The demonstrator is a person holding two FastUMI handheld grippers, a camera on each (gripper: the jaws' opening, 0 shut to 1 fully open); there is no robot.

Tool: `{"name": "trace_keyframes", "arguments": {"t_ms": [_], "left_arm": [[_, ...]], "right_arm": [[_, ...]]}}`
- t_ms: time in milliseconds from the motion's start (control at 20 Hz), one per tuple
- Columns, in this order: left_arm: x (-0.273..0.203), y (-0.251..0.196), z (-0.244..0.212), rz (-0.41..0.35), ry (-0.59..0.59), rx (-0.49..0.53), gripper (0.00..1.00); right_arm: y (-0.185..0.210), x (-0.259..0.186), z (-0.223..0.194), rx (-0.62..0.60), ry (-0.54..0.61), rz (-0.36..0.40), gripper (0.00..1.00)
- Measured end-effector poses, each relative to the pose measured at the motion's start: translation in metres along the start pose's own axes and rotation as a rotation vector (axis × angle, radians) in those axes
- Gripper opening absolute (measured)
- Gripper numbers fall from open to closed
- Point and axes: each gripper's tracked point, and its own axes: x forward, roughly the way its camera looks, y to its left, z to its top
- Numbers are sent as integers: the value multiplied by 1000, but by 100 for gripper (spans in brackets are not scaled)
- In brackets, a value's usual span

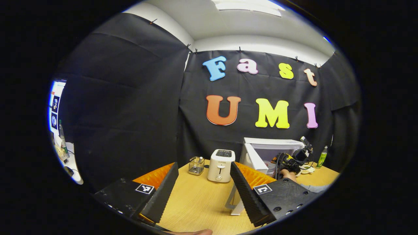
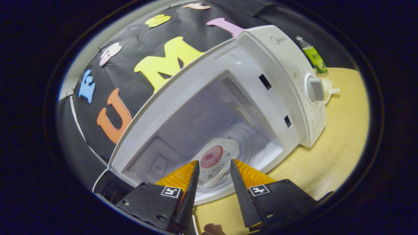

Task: Open the microwave oven with the left hand, put the food in, and close the microwave oven.

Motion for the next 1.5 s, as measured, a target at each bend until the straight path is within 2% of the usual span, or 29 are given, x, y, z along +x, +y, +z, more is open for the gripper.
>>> {"name": "trace_keyframes", "arguments": {"t_ms": [100, 150, 200, 250, 300, 350, 400, 450, 500, 550, 600, 650, 700, 750, 800, 850, 900, 950, 1000, 1100, 1150, 1300, 1350, 1500], "left_arm": [[8, 8, -7, 8, 19, 13, 94], [12, 9, -9, 5, 22, 18, 94], [15, 9, -11, -2, 27, 25, 94], [19, 7, -13, -17, 34, 33, 94], [22, 7, -17, -24, 36, 38, 95], [28, 6, -19, -37, 37, 39, 95], [32, 6, -22, -45, 38, 37, 82], [40, 8, -28, -43, 48, 31, 93], [45, 11, -32, -36, 55, 25, 72], [51, 12, -36, -32, 57, 24, 65], [55, 10, -40, -41, 58, 30, 65], [59, 9, -43, -47, 58, 40, 49], [65, 12, -49, -39, 68, 50, 34], [68, 15, -50, -31, 71, 48, 36], [70, 13, -54, -36, 90, 29, 20], [72, 8, -55, -51, 95, 7, 15], [72, 6, -54, -59, 102, -9, 7], [73, 4, -58, -73, 109, -20, 4], [71, -2, -61, -93, 119, -18, 1], [72, -13, -71, -120, 131, 12, 1], [74, -20, -76, -135, 140, 25, 0], [72, -40, -94, -174, 176, 81, 0], [71, -46, -97, -187, 180, 91, 0], [67, -59, -106, -209, 194, 87, 0]], "right_arm": [[4, -20, 5, -99, 6, 31, 89], [5, -30, 8, -156, 1, 45, 91], [5, -41, 12, -206, -5, 55, 100], [7, -54, 18, -250, -15, 74, 100], [7, -68, 24, -294, -22, 94, 90], [7, -82, 28, -329, -24, 116, 91], [6, -99, 35, -358, -26, 128, 100], [6, -117, 42, -386, -26, 149, 100], [5, -136, 51, -409, -33, 162, 91], [1, -152, 58, -438, -41, 175, 90], [-3, -166, 66, -466, -53, 178, 100], [-7, -181, 73, -492, -59, 188, 100], [-10, -196, 81, -514, -67, 198, 90], [-11, -211, 88, -533, -70, 214, 90], [-13, -224, 96, -551, -75, 226, 100], [-16, -237, 106, -568, -86, 237, 91], [-18, -250, 119, -581, -104, 236, 91], [-20, -264, 132, -594, -123, 242, 100], [-20, -277, 144, -598, -142, 251, 100], [-26, -296, 162, -602, -168, 271, 100], [-30, -306, 169, -606, -172, 285, 90], [-41, -334, 183, -604, -178, 320, 90], [-48, -339, 187, -610, -176, 318, 100], [-61, -355, 197, -642, -174, 319, 100]]}}
